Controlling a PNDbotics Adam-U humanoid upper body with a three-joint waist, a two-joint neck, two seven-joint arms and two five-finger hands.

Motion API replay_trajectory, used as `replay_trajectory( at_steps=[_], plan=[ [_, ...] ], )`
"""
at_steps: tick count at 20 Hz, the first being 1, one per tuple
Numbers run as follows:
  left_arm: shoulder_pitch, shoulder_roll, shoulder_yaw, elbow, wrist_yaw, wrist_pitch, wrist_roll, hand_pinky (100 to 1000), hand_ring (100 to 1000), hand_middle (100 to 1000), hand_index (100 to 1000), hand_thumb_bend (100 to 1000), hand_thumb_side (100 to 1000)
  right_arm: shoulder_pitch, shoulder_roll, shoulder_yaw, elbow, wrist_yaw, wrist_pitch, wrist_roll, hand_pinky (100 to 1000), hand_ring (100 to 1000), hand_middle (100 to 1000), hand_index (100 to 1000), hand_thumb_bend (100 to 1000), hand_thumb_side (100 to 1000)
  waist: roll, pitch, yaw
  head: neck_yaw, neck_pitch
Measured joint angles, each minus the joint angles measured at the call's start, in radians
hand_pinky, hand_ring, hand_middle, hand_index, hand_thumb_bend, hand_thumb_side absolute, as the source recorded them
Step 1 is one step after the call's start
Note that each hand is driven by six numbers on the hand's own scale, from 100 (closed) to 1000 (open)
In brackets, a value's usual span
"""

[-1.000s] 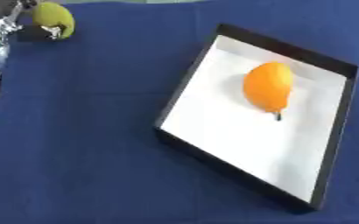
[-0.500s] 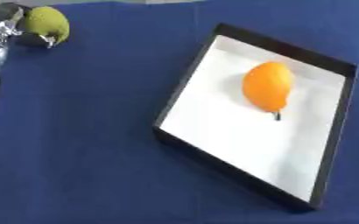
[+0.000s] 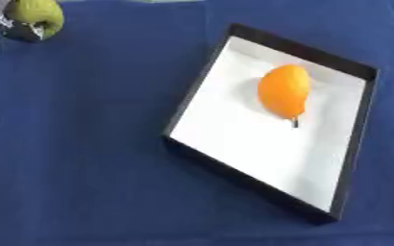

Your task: Pick up objects on the table and place them in the box.

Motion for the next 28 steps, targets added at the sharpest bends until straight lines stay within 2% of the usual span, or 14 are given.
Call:
replay_trajectory(
  at_steps=[5,9,11,20,23,28],
  plan=[
    [-0.007,0.001,-0.037,-0.073,0.061,-0.021,0.01,667,574,496,410,102,100,0.012,0.005,0.0,0.005,-0.003,0.001,0.001,974,867,825,836,100,490,-0.008,-0.032,0.018,-0.024,0.019],
    [-0.024,0.009,-0.089,-0.164,0.105,-0.059,-0.001,662,571,496,404,189,100,0.016,0.007,-0.001,0.005,-0.012,0.001,0.001,975,868,826,836,100,493,-0.014,-0.049,0.029,-0.038,0.029],
    [-0.035,0.01,-0.129,-0.215,0.125,-0.086,-0.009,664,570,496,383,217,100,0.016,0.007,-0.002,0.005,-0.018,0.001,0.0,975,868,826,837,100,495,-0.015,-0.055,0.034,-0.043,0.036],
    [-0.079,0.009,-0.33,-0.448,0.244,-0.225,-0.052,675,580,498,392,365,100,0.005,0.016,-0.013,0.005,-0.033,0.008,-0.009,977,876,834,840,100,507,-0.019,-0.083,0.041,-0.052,0.048],
    [-0.09,0.008,-0.379,-0.531,0.275,-0.274,-0.066,671,575,495,393,366,100,0.001,0.016,-0.018,0.005,-0.035,0.012,-0.017,979,888,856,846,100,512,-0.018,-0.09,0.042,-0.055,0.053],
    [-0.09,-0.004,-0.428,-0.665,0.326,-0.347,-0.105,670,573,499,398,351,100,-0.002,0.017,-0.023,0.004,-0.037,0.017,-0.029,979,891,861,847,100,518,-0.019,-0.098,0.041,-0.055,0.053]
  ],
)
